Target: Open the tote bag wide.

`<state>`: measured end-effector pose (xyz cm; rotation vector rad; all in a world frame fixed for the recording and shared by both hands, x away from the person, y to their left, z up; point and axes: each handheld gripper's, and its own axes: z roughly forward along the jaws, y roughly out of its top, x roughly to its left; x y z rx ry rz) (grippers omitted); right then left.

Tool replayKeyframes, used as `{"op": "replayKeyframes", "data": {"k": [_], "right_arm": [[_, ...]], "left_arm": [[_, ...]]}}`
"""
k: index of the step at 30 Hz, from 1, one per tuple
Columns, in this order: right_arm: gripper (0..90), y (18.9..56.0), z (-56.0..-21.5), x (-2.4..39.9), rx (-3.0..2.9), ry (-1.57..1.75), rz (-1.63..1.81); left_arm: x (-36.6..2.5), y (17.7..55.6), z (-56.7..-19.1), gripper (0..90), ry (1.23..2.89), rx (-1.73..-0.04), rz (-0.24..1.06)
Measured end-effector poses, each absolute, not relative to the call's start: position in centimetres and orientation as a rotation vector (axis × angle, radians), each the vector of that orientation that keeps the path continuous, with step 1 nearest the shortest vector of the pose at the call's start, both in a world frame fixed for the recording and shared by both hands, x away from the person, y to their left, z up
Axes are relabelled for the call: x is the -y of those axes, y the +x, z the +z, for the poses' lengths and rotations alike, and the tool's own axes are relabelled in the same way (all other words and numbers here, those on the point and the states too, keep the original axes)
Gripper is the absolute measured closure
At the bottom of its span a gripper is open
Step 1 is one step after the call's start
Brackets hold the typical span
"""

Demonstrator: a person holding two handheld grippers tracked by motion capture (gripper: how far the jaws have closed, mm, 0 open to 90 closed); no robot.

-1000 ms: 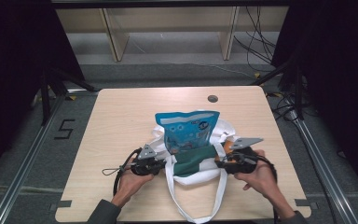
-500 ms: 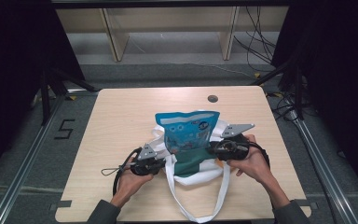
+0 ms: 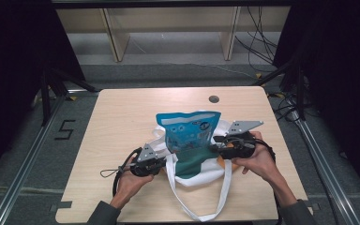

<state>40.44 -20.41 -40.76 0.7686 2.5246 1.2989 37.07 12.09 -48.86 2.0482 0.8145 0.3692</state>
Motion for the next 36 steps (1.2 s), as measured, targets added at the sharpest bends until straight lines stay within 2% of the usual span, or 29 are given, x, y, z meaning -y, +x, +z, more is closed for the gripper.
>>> {"op": "replayKeyframes", "data": {"k": [2, 3, 6, 7, 9, 10, 15, 18, 20, 23, 26, 28, 29, 30, 31, 35, 36], "right_arm": [[48.3, 41.3, -41.6, 20.0, -2.583, 0.749, 1.312], [52.5, 41.4, -42.0, 19.8, -2.605, 0.752, 1.282], [73.7, 40.8, -42.4, 19.8, -2.655, 0.718, 1.206], [73.7, 40.8, -42.4, 19.8, -2.655, 0.718, 1.206], [81.3, 39.8, -42.7, 20.5, -2.664, 0.724, 1.192], [86.7, 39.1, -43.9, 21.1, -2.717, 0.74, 1.148], [87.8, 39.3, -48.7, 20.5, -2.786, 0.87, 1.043], [87.7, 39.2, -48.9, 19.9, -2.769, 0.888, 1.033], [87.6, 39.1, -49.0, 20.0, -2.734, 0.863, 1.012], [87.1, 39.0, -48.7, 20.1, -2.765, 0.882, 1.006], [87.0, 39.2, -48.7, 20.2, -2.765, 0.856, 1.005], [86.8, 39.2, -48.8, 20.1, -2.758, 0.875, 1.048], [86.8, 39.3, -48.8, 20.2, -2.757, 0.859, 1.048], [86.8, 39.2, -48.8, 20.1, -2.764, 0.88, 1.043], [86.8, 39.2, -48.7, 20.1, -2.773, 0.879, 1.024], [86.7, 39.4, -48.7, 20.2, -2.766, 0.865, 1.021], [86.7, 39.3, -48.7, 20.2, -2.773, 0.886, 1.026]], "left_arm": [[-12.2, 37.1, -48.7, 84.2, 2.057, -0.803, 0.359], [-12.1, 37.1, -48.8, 84.1, 2.035, -0.812, 0.36], [-12.1, 37.1, -48.9, 83.2, 2.06, -0.798, 0.35], [-12.1, 37.1, -48.9, 82.9, 2.06, -0.798, 0.35], [-11.9, 37.1, -49.0, 82.6, 2.055, -0.798, 0.359], [-11.5, 36.9, -49.1, 82.2, 2.074, -0.786, 0.364], [-10.9, 37.5, -50.8, 84.3, 2.12, -0.808, 0.36], [-10.7, 37.3, -50.7, 84.5, 2.128, -0.806, 0.376], [-10.9, 37.2, -50.0, 81.6, 2.102, -0.822, 0.356], [-11.9, 37.0, -48.2, 71.2, 2.009, -0.817, 0.286], [-13.0, 37.0, -46.2, 68.9, 1.925, -0.821, 0.281], [-13.8, 37.2, -44.7, 68.5, 1.909, -0.819, 0.332], [-14.5, 37.9, -43.7, 68.6, 1.923, -0.837, 0.421], [-14.5, 37.9, -43.7, 68.6, 1.923, -0.837, 0.421], [-14.7, 39.2, -43.5, 68.6, 1.983, -0.847, 0.547], [-14.2, 41.8, -44.4, 70.5, 2.02, -0.863, 0.57], [-13.8, 43.5, -44.9, 73.4, 2.111, -0.807, 0.666]]}}
